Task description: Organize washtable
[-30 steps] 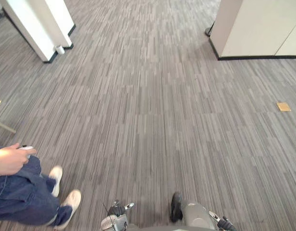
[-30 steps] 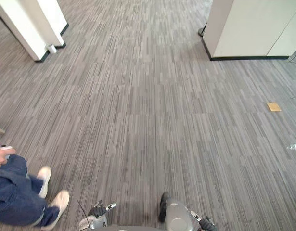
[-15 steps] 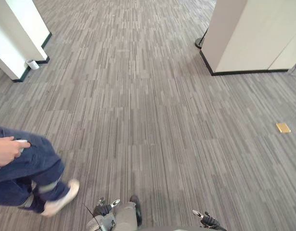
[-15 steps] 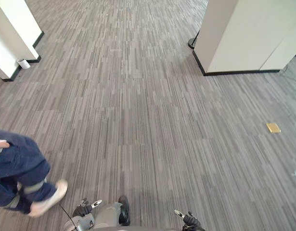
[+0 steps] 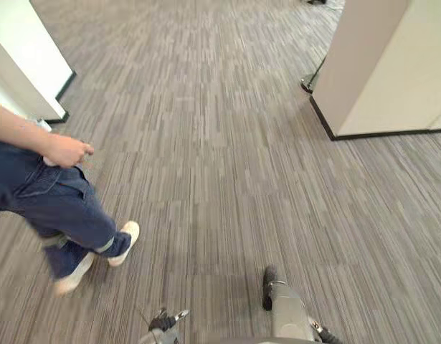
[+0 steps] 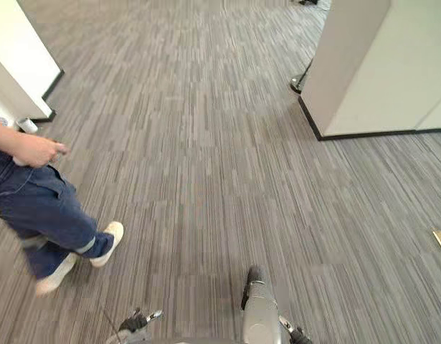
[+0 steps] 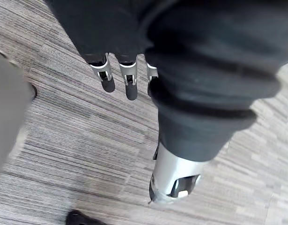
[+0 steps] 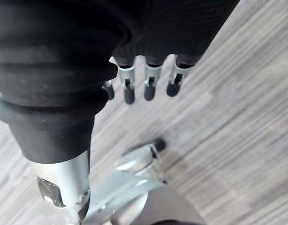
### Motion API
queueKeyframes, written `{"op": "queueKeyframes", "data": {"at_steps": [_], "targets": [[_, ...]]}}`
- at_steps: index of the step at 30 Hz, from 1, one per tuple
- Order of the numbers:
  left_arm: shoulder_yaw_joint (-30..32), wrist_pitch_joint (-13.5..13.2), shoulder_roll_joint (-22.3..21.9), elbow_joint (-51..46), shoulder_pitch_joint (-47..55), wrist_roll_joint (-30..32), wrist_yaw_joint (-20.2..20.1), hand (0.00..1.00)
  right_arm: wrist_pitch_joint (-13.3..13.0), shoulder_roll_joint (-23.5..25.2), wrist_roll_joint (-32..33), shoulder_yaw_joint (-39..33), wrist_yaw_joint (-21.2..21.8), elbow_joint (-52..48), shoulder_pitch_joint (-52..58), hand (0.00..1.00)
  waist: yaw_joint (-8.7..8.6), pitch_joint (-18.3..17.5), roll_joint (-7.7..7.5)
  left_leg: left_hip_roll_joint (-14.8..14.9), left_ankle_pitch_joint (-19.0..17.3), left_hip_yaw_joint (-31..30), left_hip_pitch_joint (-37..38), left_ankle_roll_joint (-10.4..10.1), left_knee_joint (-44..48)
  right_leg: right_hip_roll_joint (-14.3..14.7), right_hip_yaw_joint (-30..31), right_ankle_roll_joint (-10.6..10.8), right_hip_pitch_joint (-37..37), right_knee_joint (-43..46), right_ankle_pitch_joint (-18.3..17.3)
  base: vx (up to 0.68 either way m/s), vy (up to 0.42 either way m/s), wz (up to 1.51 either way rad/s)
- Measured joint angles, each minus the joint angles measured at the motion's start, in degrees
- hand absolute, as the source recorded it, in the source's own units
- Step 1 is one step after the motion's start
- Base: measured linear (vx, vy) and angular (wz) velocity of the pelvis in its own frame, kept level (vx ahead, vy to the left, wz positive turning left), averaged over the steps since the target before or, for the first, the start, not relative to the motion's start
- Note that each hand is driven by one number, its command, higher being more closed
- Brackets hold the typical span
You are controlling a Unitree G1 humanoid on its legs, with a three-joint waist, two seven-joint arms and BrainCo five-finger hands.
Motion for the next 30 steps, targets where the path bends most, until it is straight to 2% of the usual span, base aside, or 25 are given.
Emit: {"op": "queueKeyframes", "data": {"at_steps": [1, 2, 4, 5, 6, 8, 9, 10, 11, 12, 13, 14, 15, 17, 18, 19, 20, 21, 22, 23, 25, 27, 28, 29, 30], "targets": [[1.38, 0.13, -0.77, -0.10, 0.63, -0.35, -0.05, 0.00, 0.11, -0.80, 0.07, -0.24, -0.17, -0.02, 0.23, 0.00, 0.72, -0.24, 1.61, 3.15, 5.46, 0.30, -2.40, 0.11, 5.82, 2.01, -0.91, -0.78, 1.62, -0.47, -1.54, 0.86, -0.501, -0.09], [3.07, 0.38, -1.44, -0.22, 1.91, -1.56, -0.10, 0.00, 0.11, -1.76, 0.08, 0.27, -0.21, -0.12, 0.21, 0.00, 1.64, -0.58, 3.35, 8.01, 12.86, 2.26, -5.53, 0.01, 14.74, 5.22, -1.08, -2.06, 5.17, -2.10, -3.85, 0.75, -0.307, -0.43], [3.55, 0.70, -0.88, -0.55, 2.05, -2.02, -0.31, 0.00, 0.07, -1.75, 0.45, 1.08, -0.42, 0.04, -0.67, 0.00, 2.18, -0.18, 2.98, 10.62, 10.06, 5.30, -10.22, 0.79, 24.69, 7.48, 0.15, -3.42, 10.52, -5.29, -5.42, 0.72, -0.269, -0.35], [3.67, 0.63, -0.13, -1.30, 2.37, -2.02, -0.35, 0.00, 0.14, -1.71, 0.76, 2.66, -0.83, 0.20, -1.85, 0.00, 2.36, 0.61, 1.54, 9.41, 7.05, 6.62, -13.11, -0.21, 28.28, 7.94, 1.13, -3.61, 15.57, -8.50, -6.31, 0.62, -0.207, -0.31], [3.30, 0.58, 0.63, -2.60, 2.96, -2.11, -0.31, 0.00, 0.15, -1.99, 0.80, 5.17, -1.22, 0.35, -2.68, 0.00, 2.69, 0.85, 0.14, 6.34, 4.29, 7.37, -16.90, -2.30, 27.46, 7.97, 2.53, -3.77, 20.09, -11.82, -7.01, 0.72, -0.207, -0.40], [2.72, 0.33, 1.14, -3.10, 3.02, -3.29, -0.27, 0.00, 0.10, -1.98, 1.15, 7.12, -1.31, 0.41, -3.67, 0.00, 3.87, 0.80, -0.73, 3.01, 1.72, 8.04, -22.11, -3.53, 20.98, 8.01, 3.86, -3.38, 24.18, -15.39, -7.63, 0.57, -0.100, -0.50], [2.17, 0.06, 1.10, -3.37, 3.11, -4.33, -0.19, 0.00, 0.12, -1.84, 1.18, 7.18, -1.24, 0.47, -4.81, 0.00, 5.20, 0.94, -1.05, 0.14, 1.36, 8.54, -25.92, -3.65, 6.90, 7.98, 4.96, -2.46, 27.86, -18.01, -8.20, 0.57, -0.010, -0.52], [1.73, 0.05, 1.15, -3.35, 3.19, -4.67, -0.10, 0.00, 0.09, -1.65, 1.18, 7.12, -1.30, 0.57, -5.06, 0.00, 5.58, 0.95, -1.11, -1.46, 2.04, 8.23, -26.68, -4.51, -0.64, 7.76, 5.11, -1.77, 29.23, -18.79, -8.59, 0.57, 0.025, -0.47], [0.66, 0.12, 1.22, -3.43, 4.11, -4.83, -0.10, 0.00, -0.07, -1.31, 1.18, 7.15, -1.29, 0.53, -5.14, 0.00, 5.56, 0.78, -1.01, -4.04, 5.24, 7.25, -26.76, -6.66, -16.84, 7.57, 5.43, -0.82, 32.17, -20.68, -9.97, 0.71, 0.151, -0.41], [-0.38, 0.12, 0.83, -3.40, 5.29, -4.84, -0.08, 0.00, -0.24, -1.26, 1.16, 7.66, -1.27, 0.56, -5.15, 0.00, 6.15, 0.45, -0.39, -4.52, 7.61, 5.87, -28.58, -8.07, -25.15, 8.04, 6.40, 0.43, 35.00, -22.38, -11.72, 0.61, 0.195, -0.50], [-0.57, 0.12, 0.69, -3.35, 5.75, -5.12, -0.02, 0.00, -0.26, -1.37, 1.16, 7.79, -1.30, 0.55, -5.08, 0.00, 6.74, 0.34, -0.34, -4.46, 9.01, 5.30, -29.66, -7.29, -24.54, 7.96, 7.14, 1.04, 36.28, -22.89, -12.41, 0.66, 0.240, -0.68], [-0.55, 0.24, 1.15, -3.10, 7.38, -5.22, -0.02, 0.00, -0.30, 0.02, 1.10, 8.27, -1.29, 0.58, -4.20, 0.00, 7.51, -0.90, -1.99, -5.88, 13.77, 4.68, -30.24, -3.67, -21.13, 5.94, 8.38, 2.33, 37.75, -22.54, -14.35, 0.73, 0.274, -0.47], [-0.07, 0.21, 2.07, -2.56, 8.01, -5.19, -0.06, 0.00, -0.38, 1.22, 1.05, 8.58, -1.22, 0.69, -3.29, 0.00, 7.08, -2.72, -4.17, -8.57, 15.53, 3.31, -30.26, -0.87, -20.47, 3.54, 8.44, 3.32, 36.07, -17.63, -16.06, 0.75, 0.270, -0.30], [1.13, 0.21, 2.66, -1.51, 8.09, -5.21, -0.05, 0.00, -0.42, 1.90, 0.93, 8.13, -1.10, 0.72, -3.23, 0.00, 7.07, -3.43, -5.73, -11.24, 15.37, 3.05, -28.33, 1.98, -20.63, 0.26, 9.42, 4.48, 30.88, -3.71, -16.47, 0.65, 0.253, -0.05], [1.05, 0.21, 3.63, -0.67, 7.91, -5.16, -0.03, 0.00, -0.41, 2.53, 0.57, 7.39, -1.03, 0.73, -3.29, 0.00, 6.86, -3.44, -7.04, -12.69, 13.34, 3.90, -26.37, 3.01, -20.18, -1.53, 10.62, 6.55, 27.34, 6.20, -14.80, 0.68, 0.283, 0.05], [1.03, 0.34, 4.48, -0.31, 7.32, -5.10, 0.00, 0.00, -0.44, 2.94, 0.43, 6.91, -0.99, 0.84, -3.41, 0.00, 6.59, -3.14, -7.90, -14.09, 9.92, 4.27, -23.68, 3.61, -18.92, -3.75, 12.12, 10.79, 22.36, 19.68, -8.70, 0.80, 0.297, 0.09], [0.88, 0.77, 4.87, -0.28, 7.20, -4.92, -0.01, 0.00, -0.46, 2.90, 0.49, 6.45, -0.61, 1.07, -3.62, 0.00, 6.55, -2.68, -7.93, -15.37, 7.35, 4.16, -19.40, 4.08, -19.09, -6.36, 10.90, 11.01, 18.58, 30.84, -7.10, 0.65, 0.218, 0.08], [0.58, 0.84, 4.90, -0.24, 7.19, -4.82, 0.00, 0.00, -0.49, 2.82, 0.50, 5.94, -0.35, 1.03, -3.62, 0.00, 6.34, -2.40, -7.70, -15.71, 6.45, 4.06, -16.68, 4.11, -19.94, -7.50, 9.16, 9.69, 17.44, 34.60, -7.88, 0.63, 0.175, 0.07], [-0.90, 0.83, 5.04, -0.27, 6.68, -4.60, 0.00, 0.00, -0.81, 2.56, 0.39, 5.58, -0.16, 0.69, -3.60, 0.00, 5.71, -2.34, -7.06, -15.86, 5.23, 3.38, -11.08, 4.07, -22.54, -8.39, 5.49, 6.39, 15.41, 38.41, -9.85, 0.59, 0.142, 0.14], [-2.63, 0.84, 5.45, -0.23, 6.14, -4.45, 0.00, 0.00, -1.17, 2.39, 0.18, 5.44, -0.04, -0.15, -3.63, 0.00, 5.00, -2.19, -6.48, -15.84, 5.03, 2.93, -6.04, 3.77, -26.51, -8.34, 1.55, 4.22, 12.50, 38.16, -12.34, 0.69, 0.128, 0.14], [-5.55, 0.80, 5.85, -0.33, 3.83, -4.48, 0.01, 0.00, -1.53, 1.57, 0.15, 5.16, -0.06, -1.12, -3.49, 0.00, 4.34, -1.80, -5.59, -15.58, 4.79, 2.17, -0.90, 3.22, -30.57, -7.94, -3.33, 3.45, 7.76, 30.95, -15.27, 0.54, 0.044, 0.27], [-8.14, 0.73, 5.38, -0.98, 1.10, -4.45, -0.03, 0.00, -1.40, 0.21, 0.10, 4.94, -0.17, -1.40, -3.26, 0.00, 3.19, -0.82, -3.96, -14.77, 3.89, 0.92, 1.97, 2.14, -32.77, -6.81, -6.72, 3.32, 4.33, 14.10, -14.14, 0.50, -0.045, 0.49], [-8.55, 0.62, 4.69, -1.31, -0.34, -4.33, -0.05, 0.00, -1.37, -0.01, 0.09, 4.85, -0.26, -1.67, -2.73, 0.00, 2.65, -0.53, -3.27, -14.36, 3.13, 0.52, 2.76, 1.28, -33.95, -6.02, -7.72, 3.88, 3.70, 1.48, -10.28, 0.48, -0.094, 0.56], [-8.26, 0.44, 4.14, -1.43, -1.70, -4.01, -0.01, 0.00, -1.17, 0.32, 0.14, 4.35, -0.44, -1.33, -1.86, 0.00, 2.08, -0.38, -3.52, -14.60, 1.71, 0.28, 4.54, -0.11, -35.03, -6.06, -7.88, 5.65, 3.29, -12.79, -4.53, 0.52, -0.143, 0.45], [-7.66, 0.36, 3.77, -1.34, -2.05, -2.92, 0.14, 0.00, -0.76, 1.01, 0.21, 2.87, -0.42, -0.97, -1.22, 0.00, 1.99, -0.17, -4.27, -14.98, -0.39, 0.19, 6.93, -1.19, -35.19, -6.41, -6.84, 6.40, 1.59, -17.17, -2.62, 0.68, -0.230, 0.30]]}}
